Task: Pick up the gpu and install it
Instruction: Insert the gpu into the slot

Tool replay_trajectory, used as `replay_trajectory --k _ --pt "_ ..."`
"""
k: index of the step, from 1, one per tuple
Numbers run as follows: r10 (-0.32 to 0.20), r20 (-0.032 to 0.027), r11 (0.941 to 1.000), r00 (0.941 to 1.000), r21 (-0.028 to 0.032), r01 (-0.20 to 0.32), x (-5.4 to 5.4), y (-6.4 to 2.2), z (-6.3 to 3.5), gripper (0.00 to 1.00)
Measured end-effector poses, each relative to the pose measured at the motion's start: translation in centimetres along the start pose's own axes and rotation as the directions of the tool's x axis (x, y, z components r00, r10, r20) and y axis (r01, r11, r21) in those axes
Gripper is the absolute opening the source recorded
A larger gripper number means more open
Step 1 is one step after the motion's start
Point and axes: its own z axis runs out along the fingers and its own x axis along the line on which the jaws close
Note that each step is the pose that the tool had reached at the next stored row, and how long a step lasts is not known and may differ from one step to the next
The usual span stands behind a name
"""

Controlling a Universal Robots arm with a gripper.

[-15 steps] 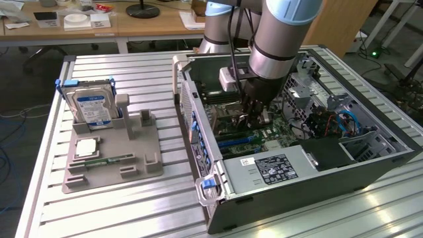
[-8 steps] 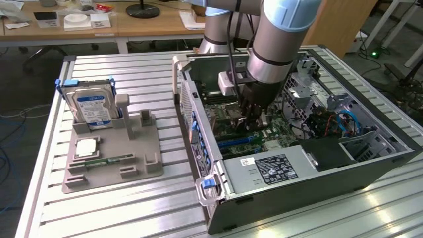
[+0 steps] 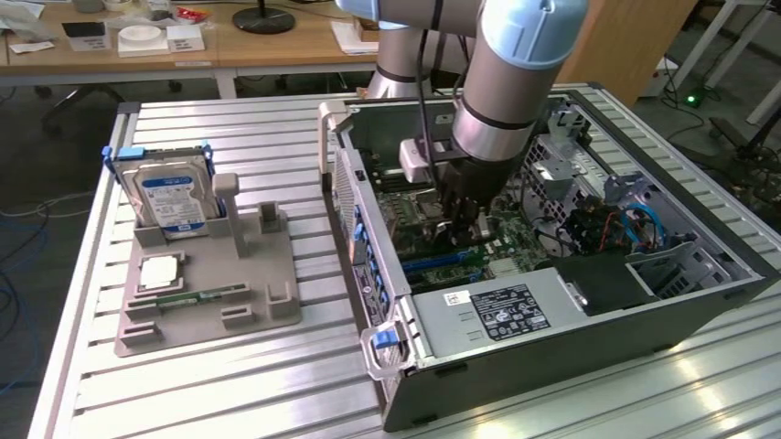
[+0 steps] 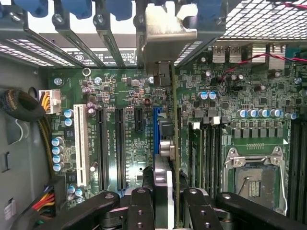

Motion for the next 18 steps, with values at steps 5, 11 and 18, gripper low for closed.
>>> replay_trajectory --k 5,11,18 --pt "0.000 -0.0002 1.0000 1.0000 -0.0026 0.000 0.0 0.25 0.40 0.29" --pt "0.001 -0.0003 1.0000 1.0000 -0.0060 -0.001 0.2 0.42 0.93 0.29" --pt "0.001 -0.0004 1.0000 1.0000 -0.0084 -0.001 0.2 0.75 1.18 0.29"
